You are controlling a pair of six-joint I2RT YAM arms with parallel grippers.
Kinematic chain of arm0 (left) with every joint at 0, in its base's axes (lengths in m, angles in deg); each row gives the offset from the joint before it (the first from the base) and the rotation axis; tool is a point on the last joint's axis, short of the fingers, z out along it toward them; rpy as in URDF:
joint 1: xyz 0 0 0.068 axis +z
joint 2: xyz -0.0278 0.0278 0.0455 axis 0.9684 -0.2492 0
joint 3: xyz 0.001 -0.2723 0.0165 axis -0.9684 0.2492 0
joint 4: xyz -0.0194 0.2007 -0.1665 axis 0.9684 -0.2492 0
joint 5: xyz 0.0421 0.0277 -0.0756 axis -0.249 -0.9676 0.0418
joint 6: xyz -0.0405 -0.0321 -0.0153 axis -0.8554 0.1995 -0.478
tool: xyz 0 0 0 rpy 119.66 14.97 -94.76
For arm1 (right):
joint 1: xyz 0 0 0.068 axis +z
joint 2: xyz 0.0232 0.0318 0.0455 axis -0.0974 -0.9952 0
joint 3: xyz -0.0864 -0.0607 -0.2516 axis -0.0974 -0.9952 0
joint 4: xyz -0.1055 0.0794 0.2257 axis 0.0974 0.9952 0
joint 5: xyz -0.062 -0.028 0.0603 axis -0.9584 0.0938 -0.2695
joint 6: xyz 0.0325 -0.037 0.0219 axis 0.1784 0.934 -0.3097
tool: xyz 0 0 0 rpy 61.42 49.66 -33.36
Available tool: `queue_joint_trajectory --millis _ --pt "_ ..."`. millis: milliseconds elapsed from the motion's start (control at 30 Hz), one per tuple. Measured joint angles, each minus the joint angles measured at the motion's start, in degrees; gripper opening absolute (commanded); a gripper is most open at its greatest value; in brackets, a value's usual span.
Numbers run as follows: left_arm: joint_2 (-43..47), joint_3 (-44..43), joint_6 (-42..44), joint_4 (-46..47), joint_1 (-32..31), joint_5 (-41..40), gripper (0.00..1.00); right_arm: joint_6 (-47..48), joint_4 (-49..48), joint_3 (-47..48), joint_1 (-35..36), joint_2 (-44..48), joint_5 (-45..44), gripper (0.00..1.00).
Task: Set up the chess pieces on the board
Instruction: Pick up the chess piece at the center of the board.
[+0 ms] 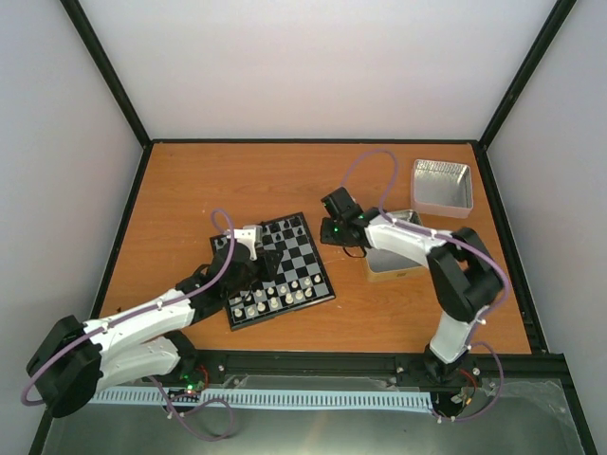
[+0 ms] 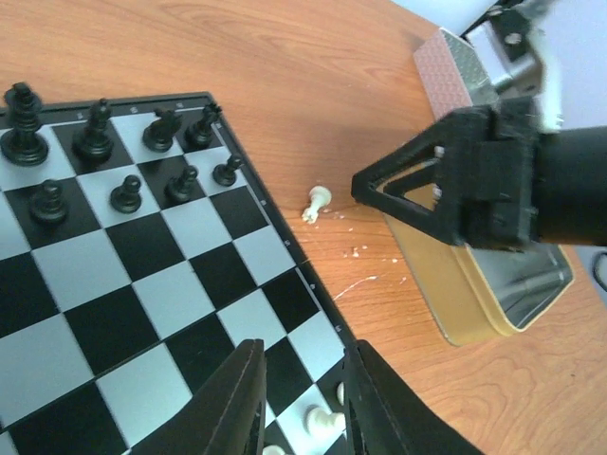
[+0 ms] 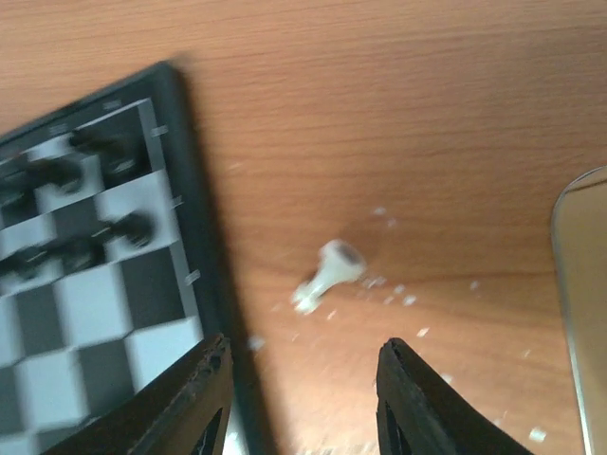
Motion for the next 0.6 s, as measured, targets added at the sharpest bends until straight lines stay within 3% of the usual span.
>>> queue_joint_trajectory --millis 233,600 --pt "2.32 0.04 -0.26 -4.24 0.04 -1.22 0.28 1.03 4.50 7.17 0.00 -10.91 -8.57 0.45" --pt "3.54 0.57 -0.35 -4.81 0.04 -1.68 0.28 0.11 4.66 10.40 0.00 -13.75 -7.87 0.46"
